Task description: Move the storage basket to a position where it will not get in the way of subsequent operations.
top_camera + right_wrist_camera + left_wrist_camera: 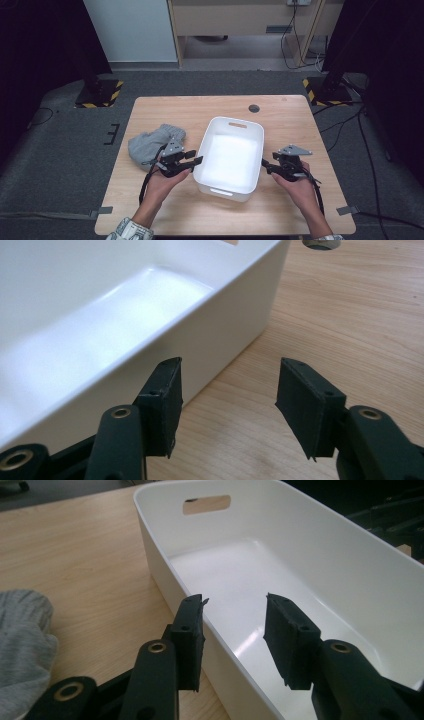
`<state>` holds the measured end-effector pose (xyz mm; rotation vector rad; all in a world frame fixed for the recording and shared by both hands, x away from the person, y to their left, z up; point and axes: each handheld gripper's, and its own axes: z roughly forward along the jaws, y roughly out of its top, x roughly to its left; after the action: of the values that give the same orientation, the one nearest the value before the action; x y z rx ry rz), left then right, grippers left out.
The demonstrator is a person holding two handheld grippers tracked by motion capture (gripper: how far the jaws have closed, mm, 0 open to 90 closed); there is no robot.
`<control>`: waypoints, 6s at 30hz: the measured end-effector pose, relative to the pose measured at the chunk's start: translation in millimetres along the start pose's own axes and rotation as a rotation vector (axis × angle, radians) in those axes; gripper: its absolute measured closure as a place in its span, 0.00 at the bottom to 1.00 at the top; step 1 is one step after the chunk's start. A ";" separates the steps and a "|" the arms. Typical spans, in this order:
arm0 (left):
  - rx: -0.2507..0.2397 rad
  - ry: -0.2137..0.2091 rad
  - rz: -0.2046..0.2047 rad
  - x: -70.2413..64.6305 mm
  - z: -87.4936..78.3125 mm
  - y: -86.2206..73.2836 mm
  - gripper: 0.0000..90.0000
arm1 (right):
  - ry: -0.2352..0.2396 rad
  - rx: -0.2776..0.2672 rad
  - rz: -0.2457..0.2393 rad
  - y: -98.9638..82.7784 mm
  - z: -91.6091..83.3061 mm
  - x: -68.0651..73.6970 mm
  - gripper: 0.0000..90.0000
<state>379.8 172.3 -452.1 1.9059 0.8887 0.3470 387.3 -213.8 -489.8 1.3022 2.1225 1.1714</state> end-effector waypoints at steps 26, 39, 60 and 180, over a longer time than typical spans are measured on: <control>0.107 0.070 0.029 15.6 7.9 -22.9 0.59 | -0.021 -0.077 -0.005 18.1 -28.5 8.0 0.52; 0.135 0.070 0.029 11.0 15.8 -26.1 0.61 | -0.037 -0.086 0.031 23.8 -33.2 6.4 0.43; 0.135 0.056 0.062 -4.6 28.5 -25.2 0.59 | -0.016 -0.098 0.051 41.9 -41.0 17.6 0.41; 0.116 0.086 0.038 23.4 -6.3 -54.7 0.14 | -0.217 0.083 0.073 39.8 -25.0 -53.5 0.67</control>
<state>368.7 207.5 -499.1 2.0294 0.9485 0.4111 418.2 -262.6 -448.2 1.4827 1.9996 0.9311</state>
